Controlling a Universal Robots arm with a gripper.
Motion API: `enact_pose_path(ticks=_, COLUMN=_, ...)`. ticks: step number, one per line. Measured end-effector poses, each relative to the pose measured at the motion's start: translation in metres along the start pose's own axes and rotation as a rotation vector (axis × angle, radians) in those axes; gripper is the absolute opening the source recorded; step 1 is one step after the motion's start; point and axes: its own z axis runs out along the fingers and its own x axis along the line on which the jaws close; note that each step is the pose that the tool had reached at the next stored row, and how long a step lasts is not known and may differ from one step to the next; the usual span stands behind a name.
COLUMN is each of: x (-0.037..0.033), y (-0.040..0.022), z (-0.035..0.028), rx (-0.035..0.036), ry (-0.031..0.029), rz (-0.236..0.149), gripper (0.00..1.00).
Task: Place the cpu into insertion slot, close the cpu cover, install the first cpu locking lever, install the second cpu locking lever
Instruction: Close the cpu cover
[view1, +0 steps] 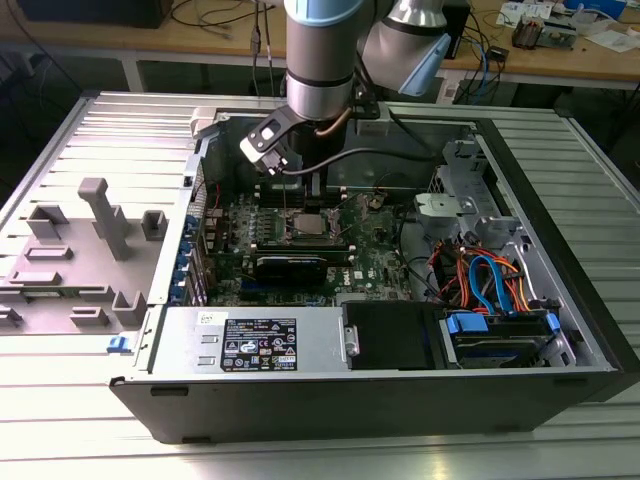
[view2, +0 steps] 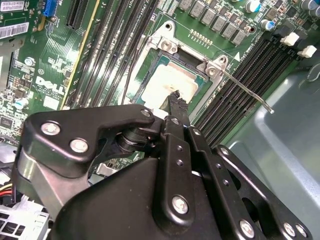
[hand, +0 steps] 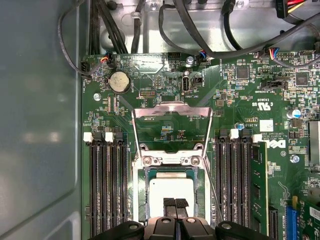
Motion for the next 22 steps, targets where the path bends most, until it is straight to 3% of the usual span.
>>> enact_pose_path(ticks=22, x=0.0001, y=0.0001, z=-0.0078, rx=0.0002, ry=0.0, rz=-0.014, gripper=0.11)
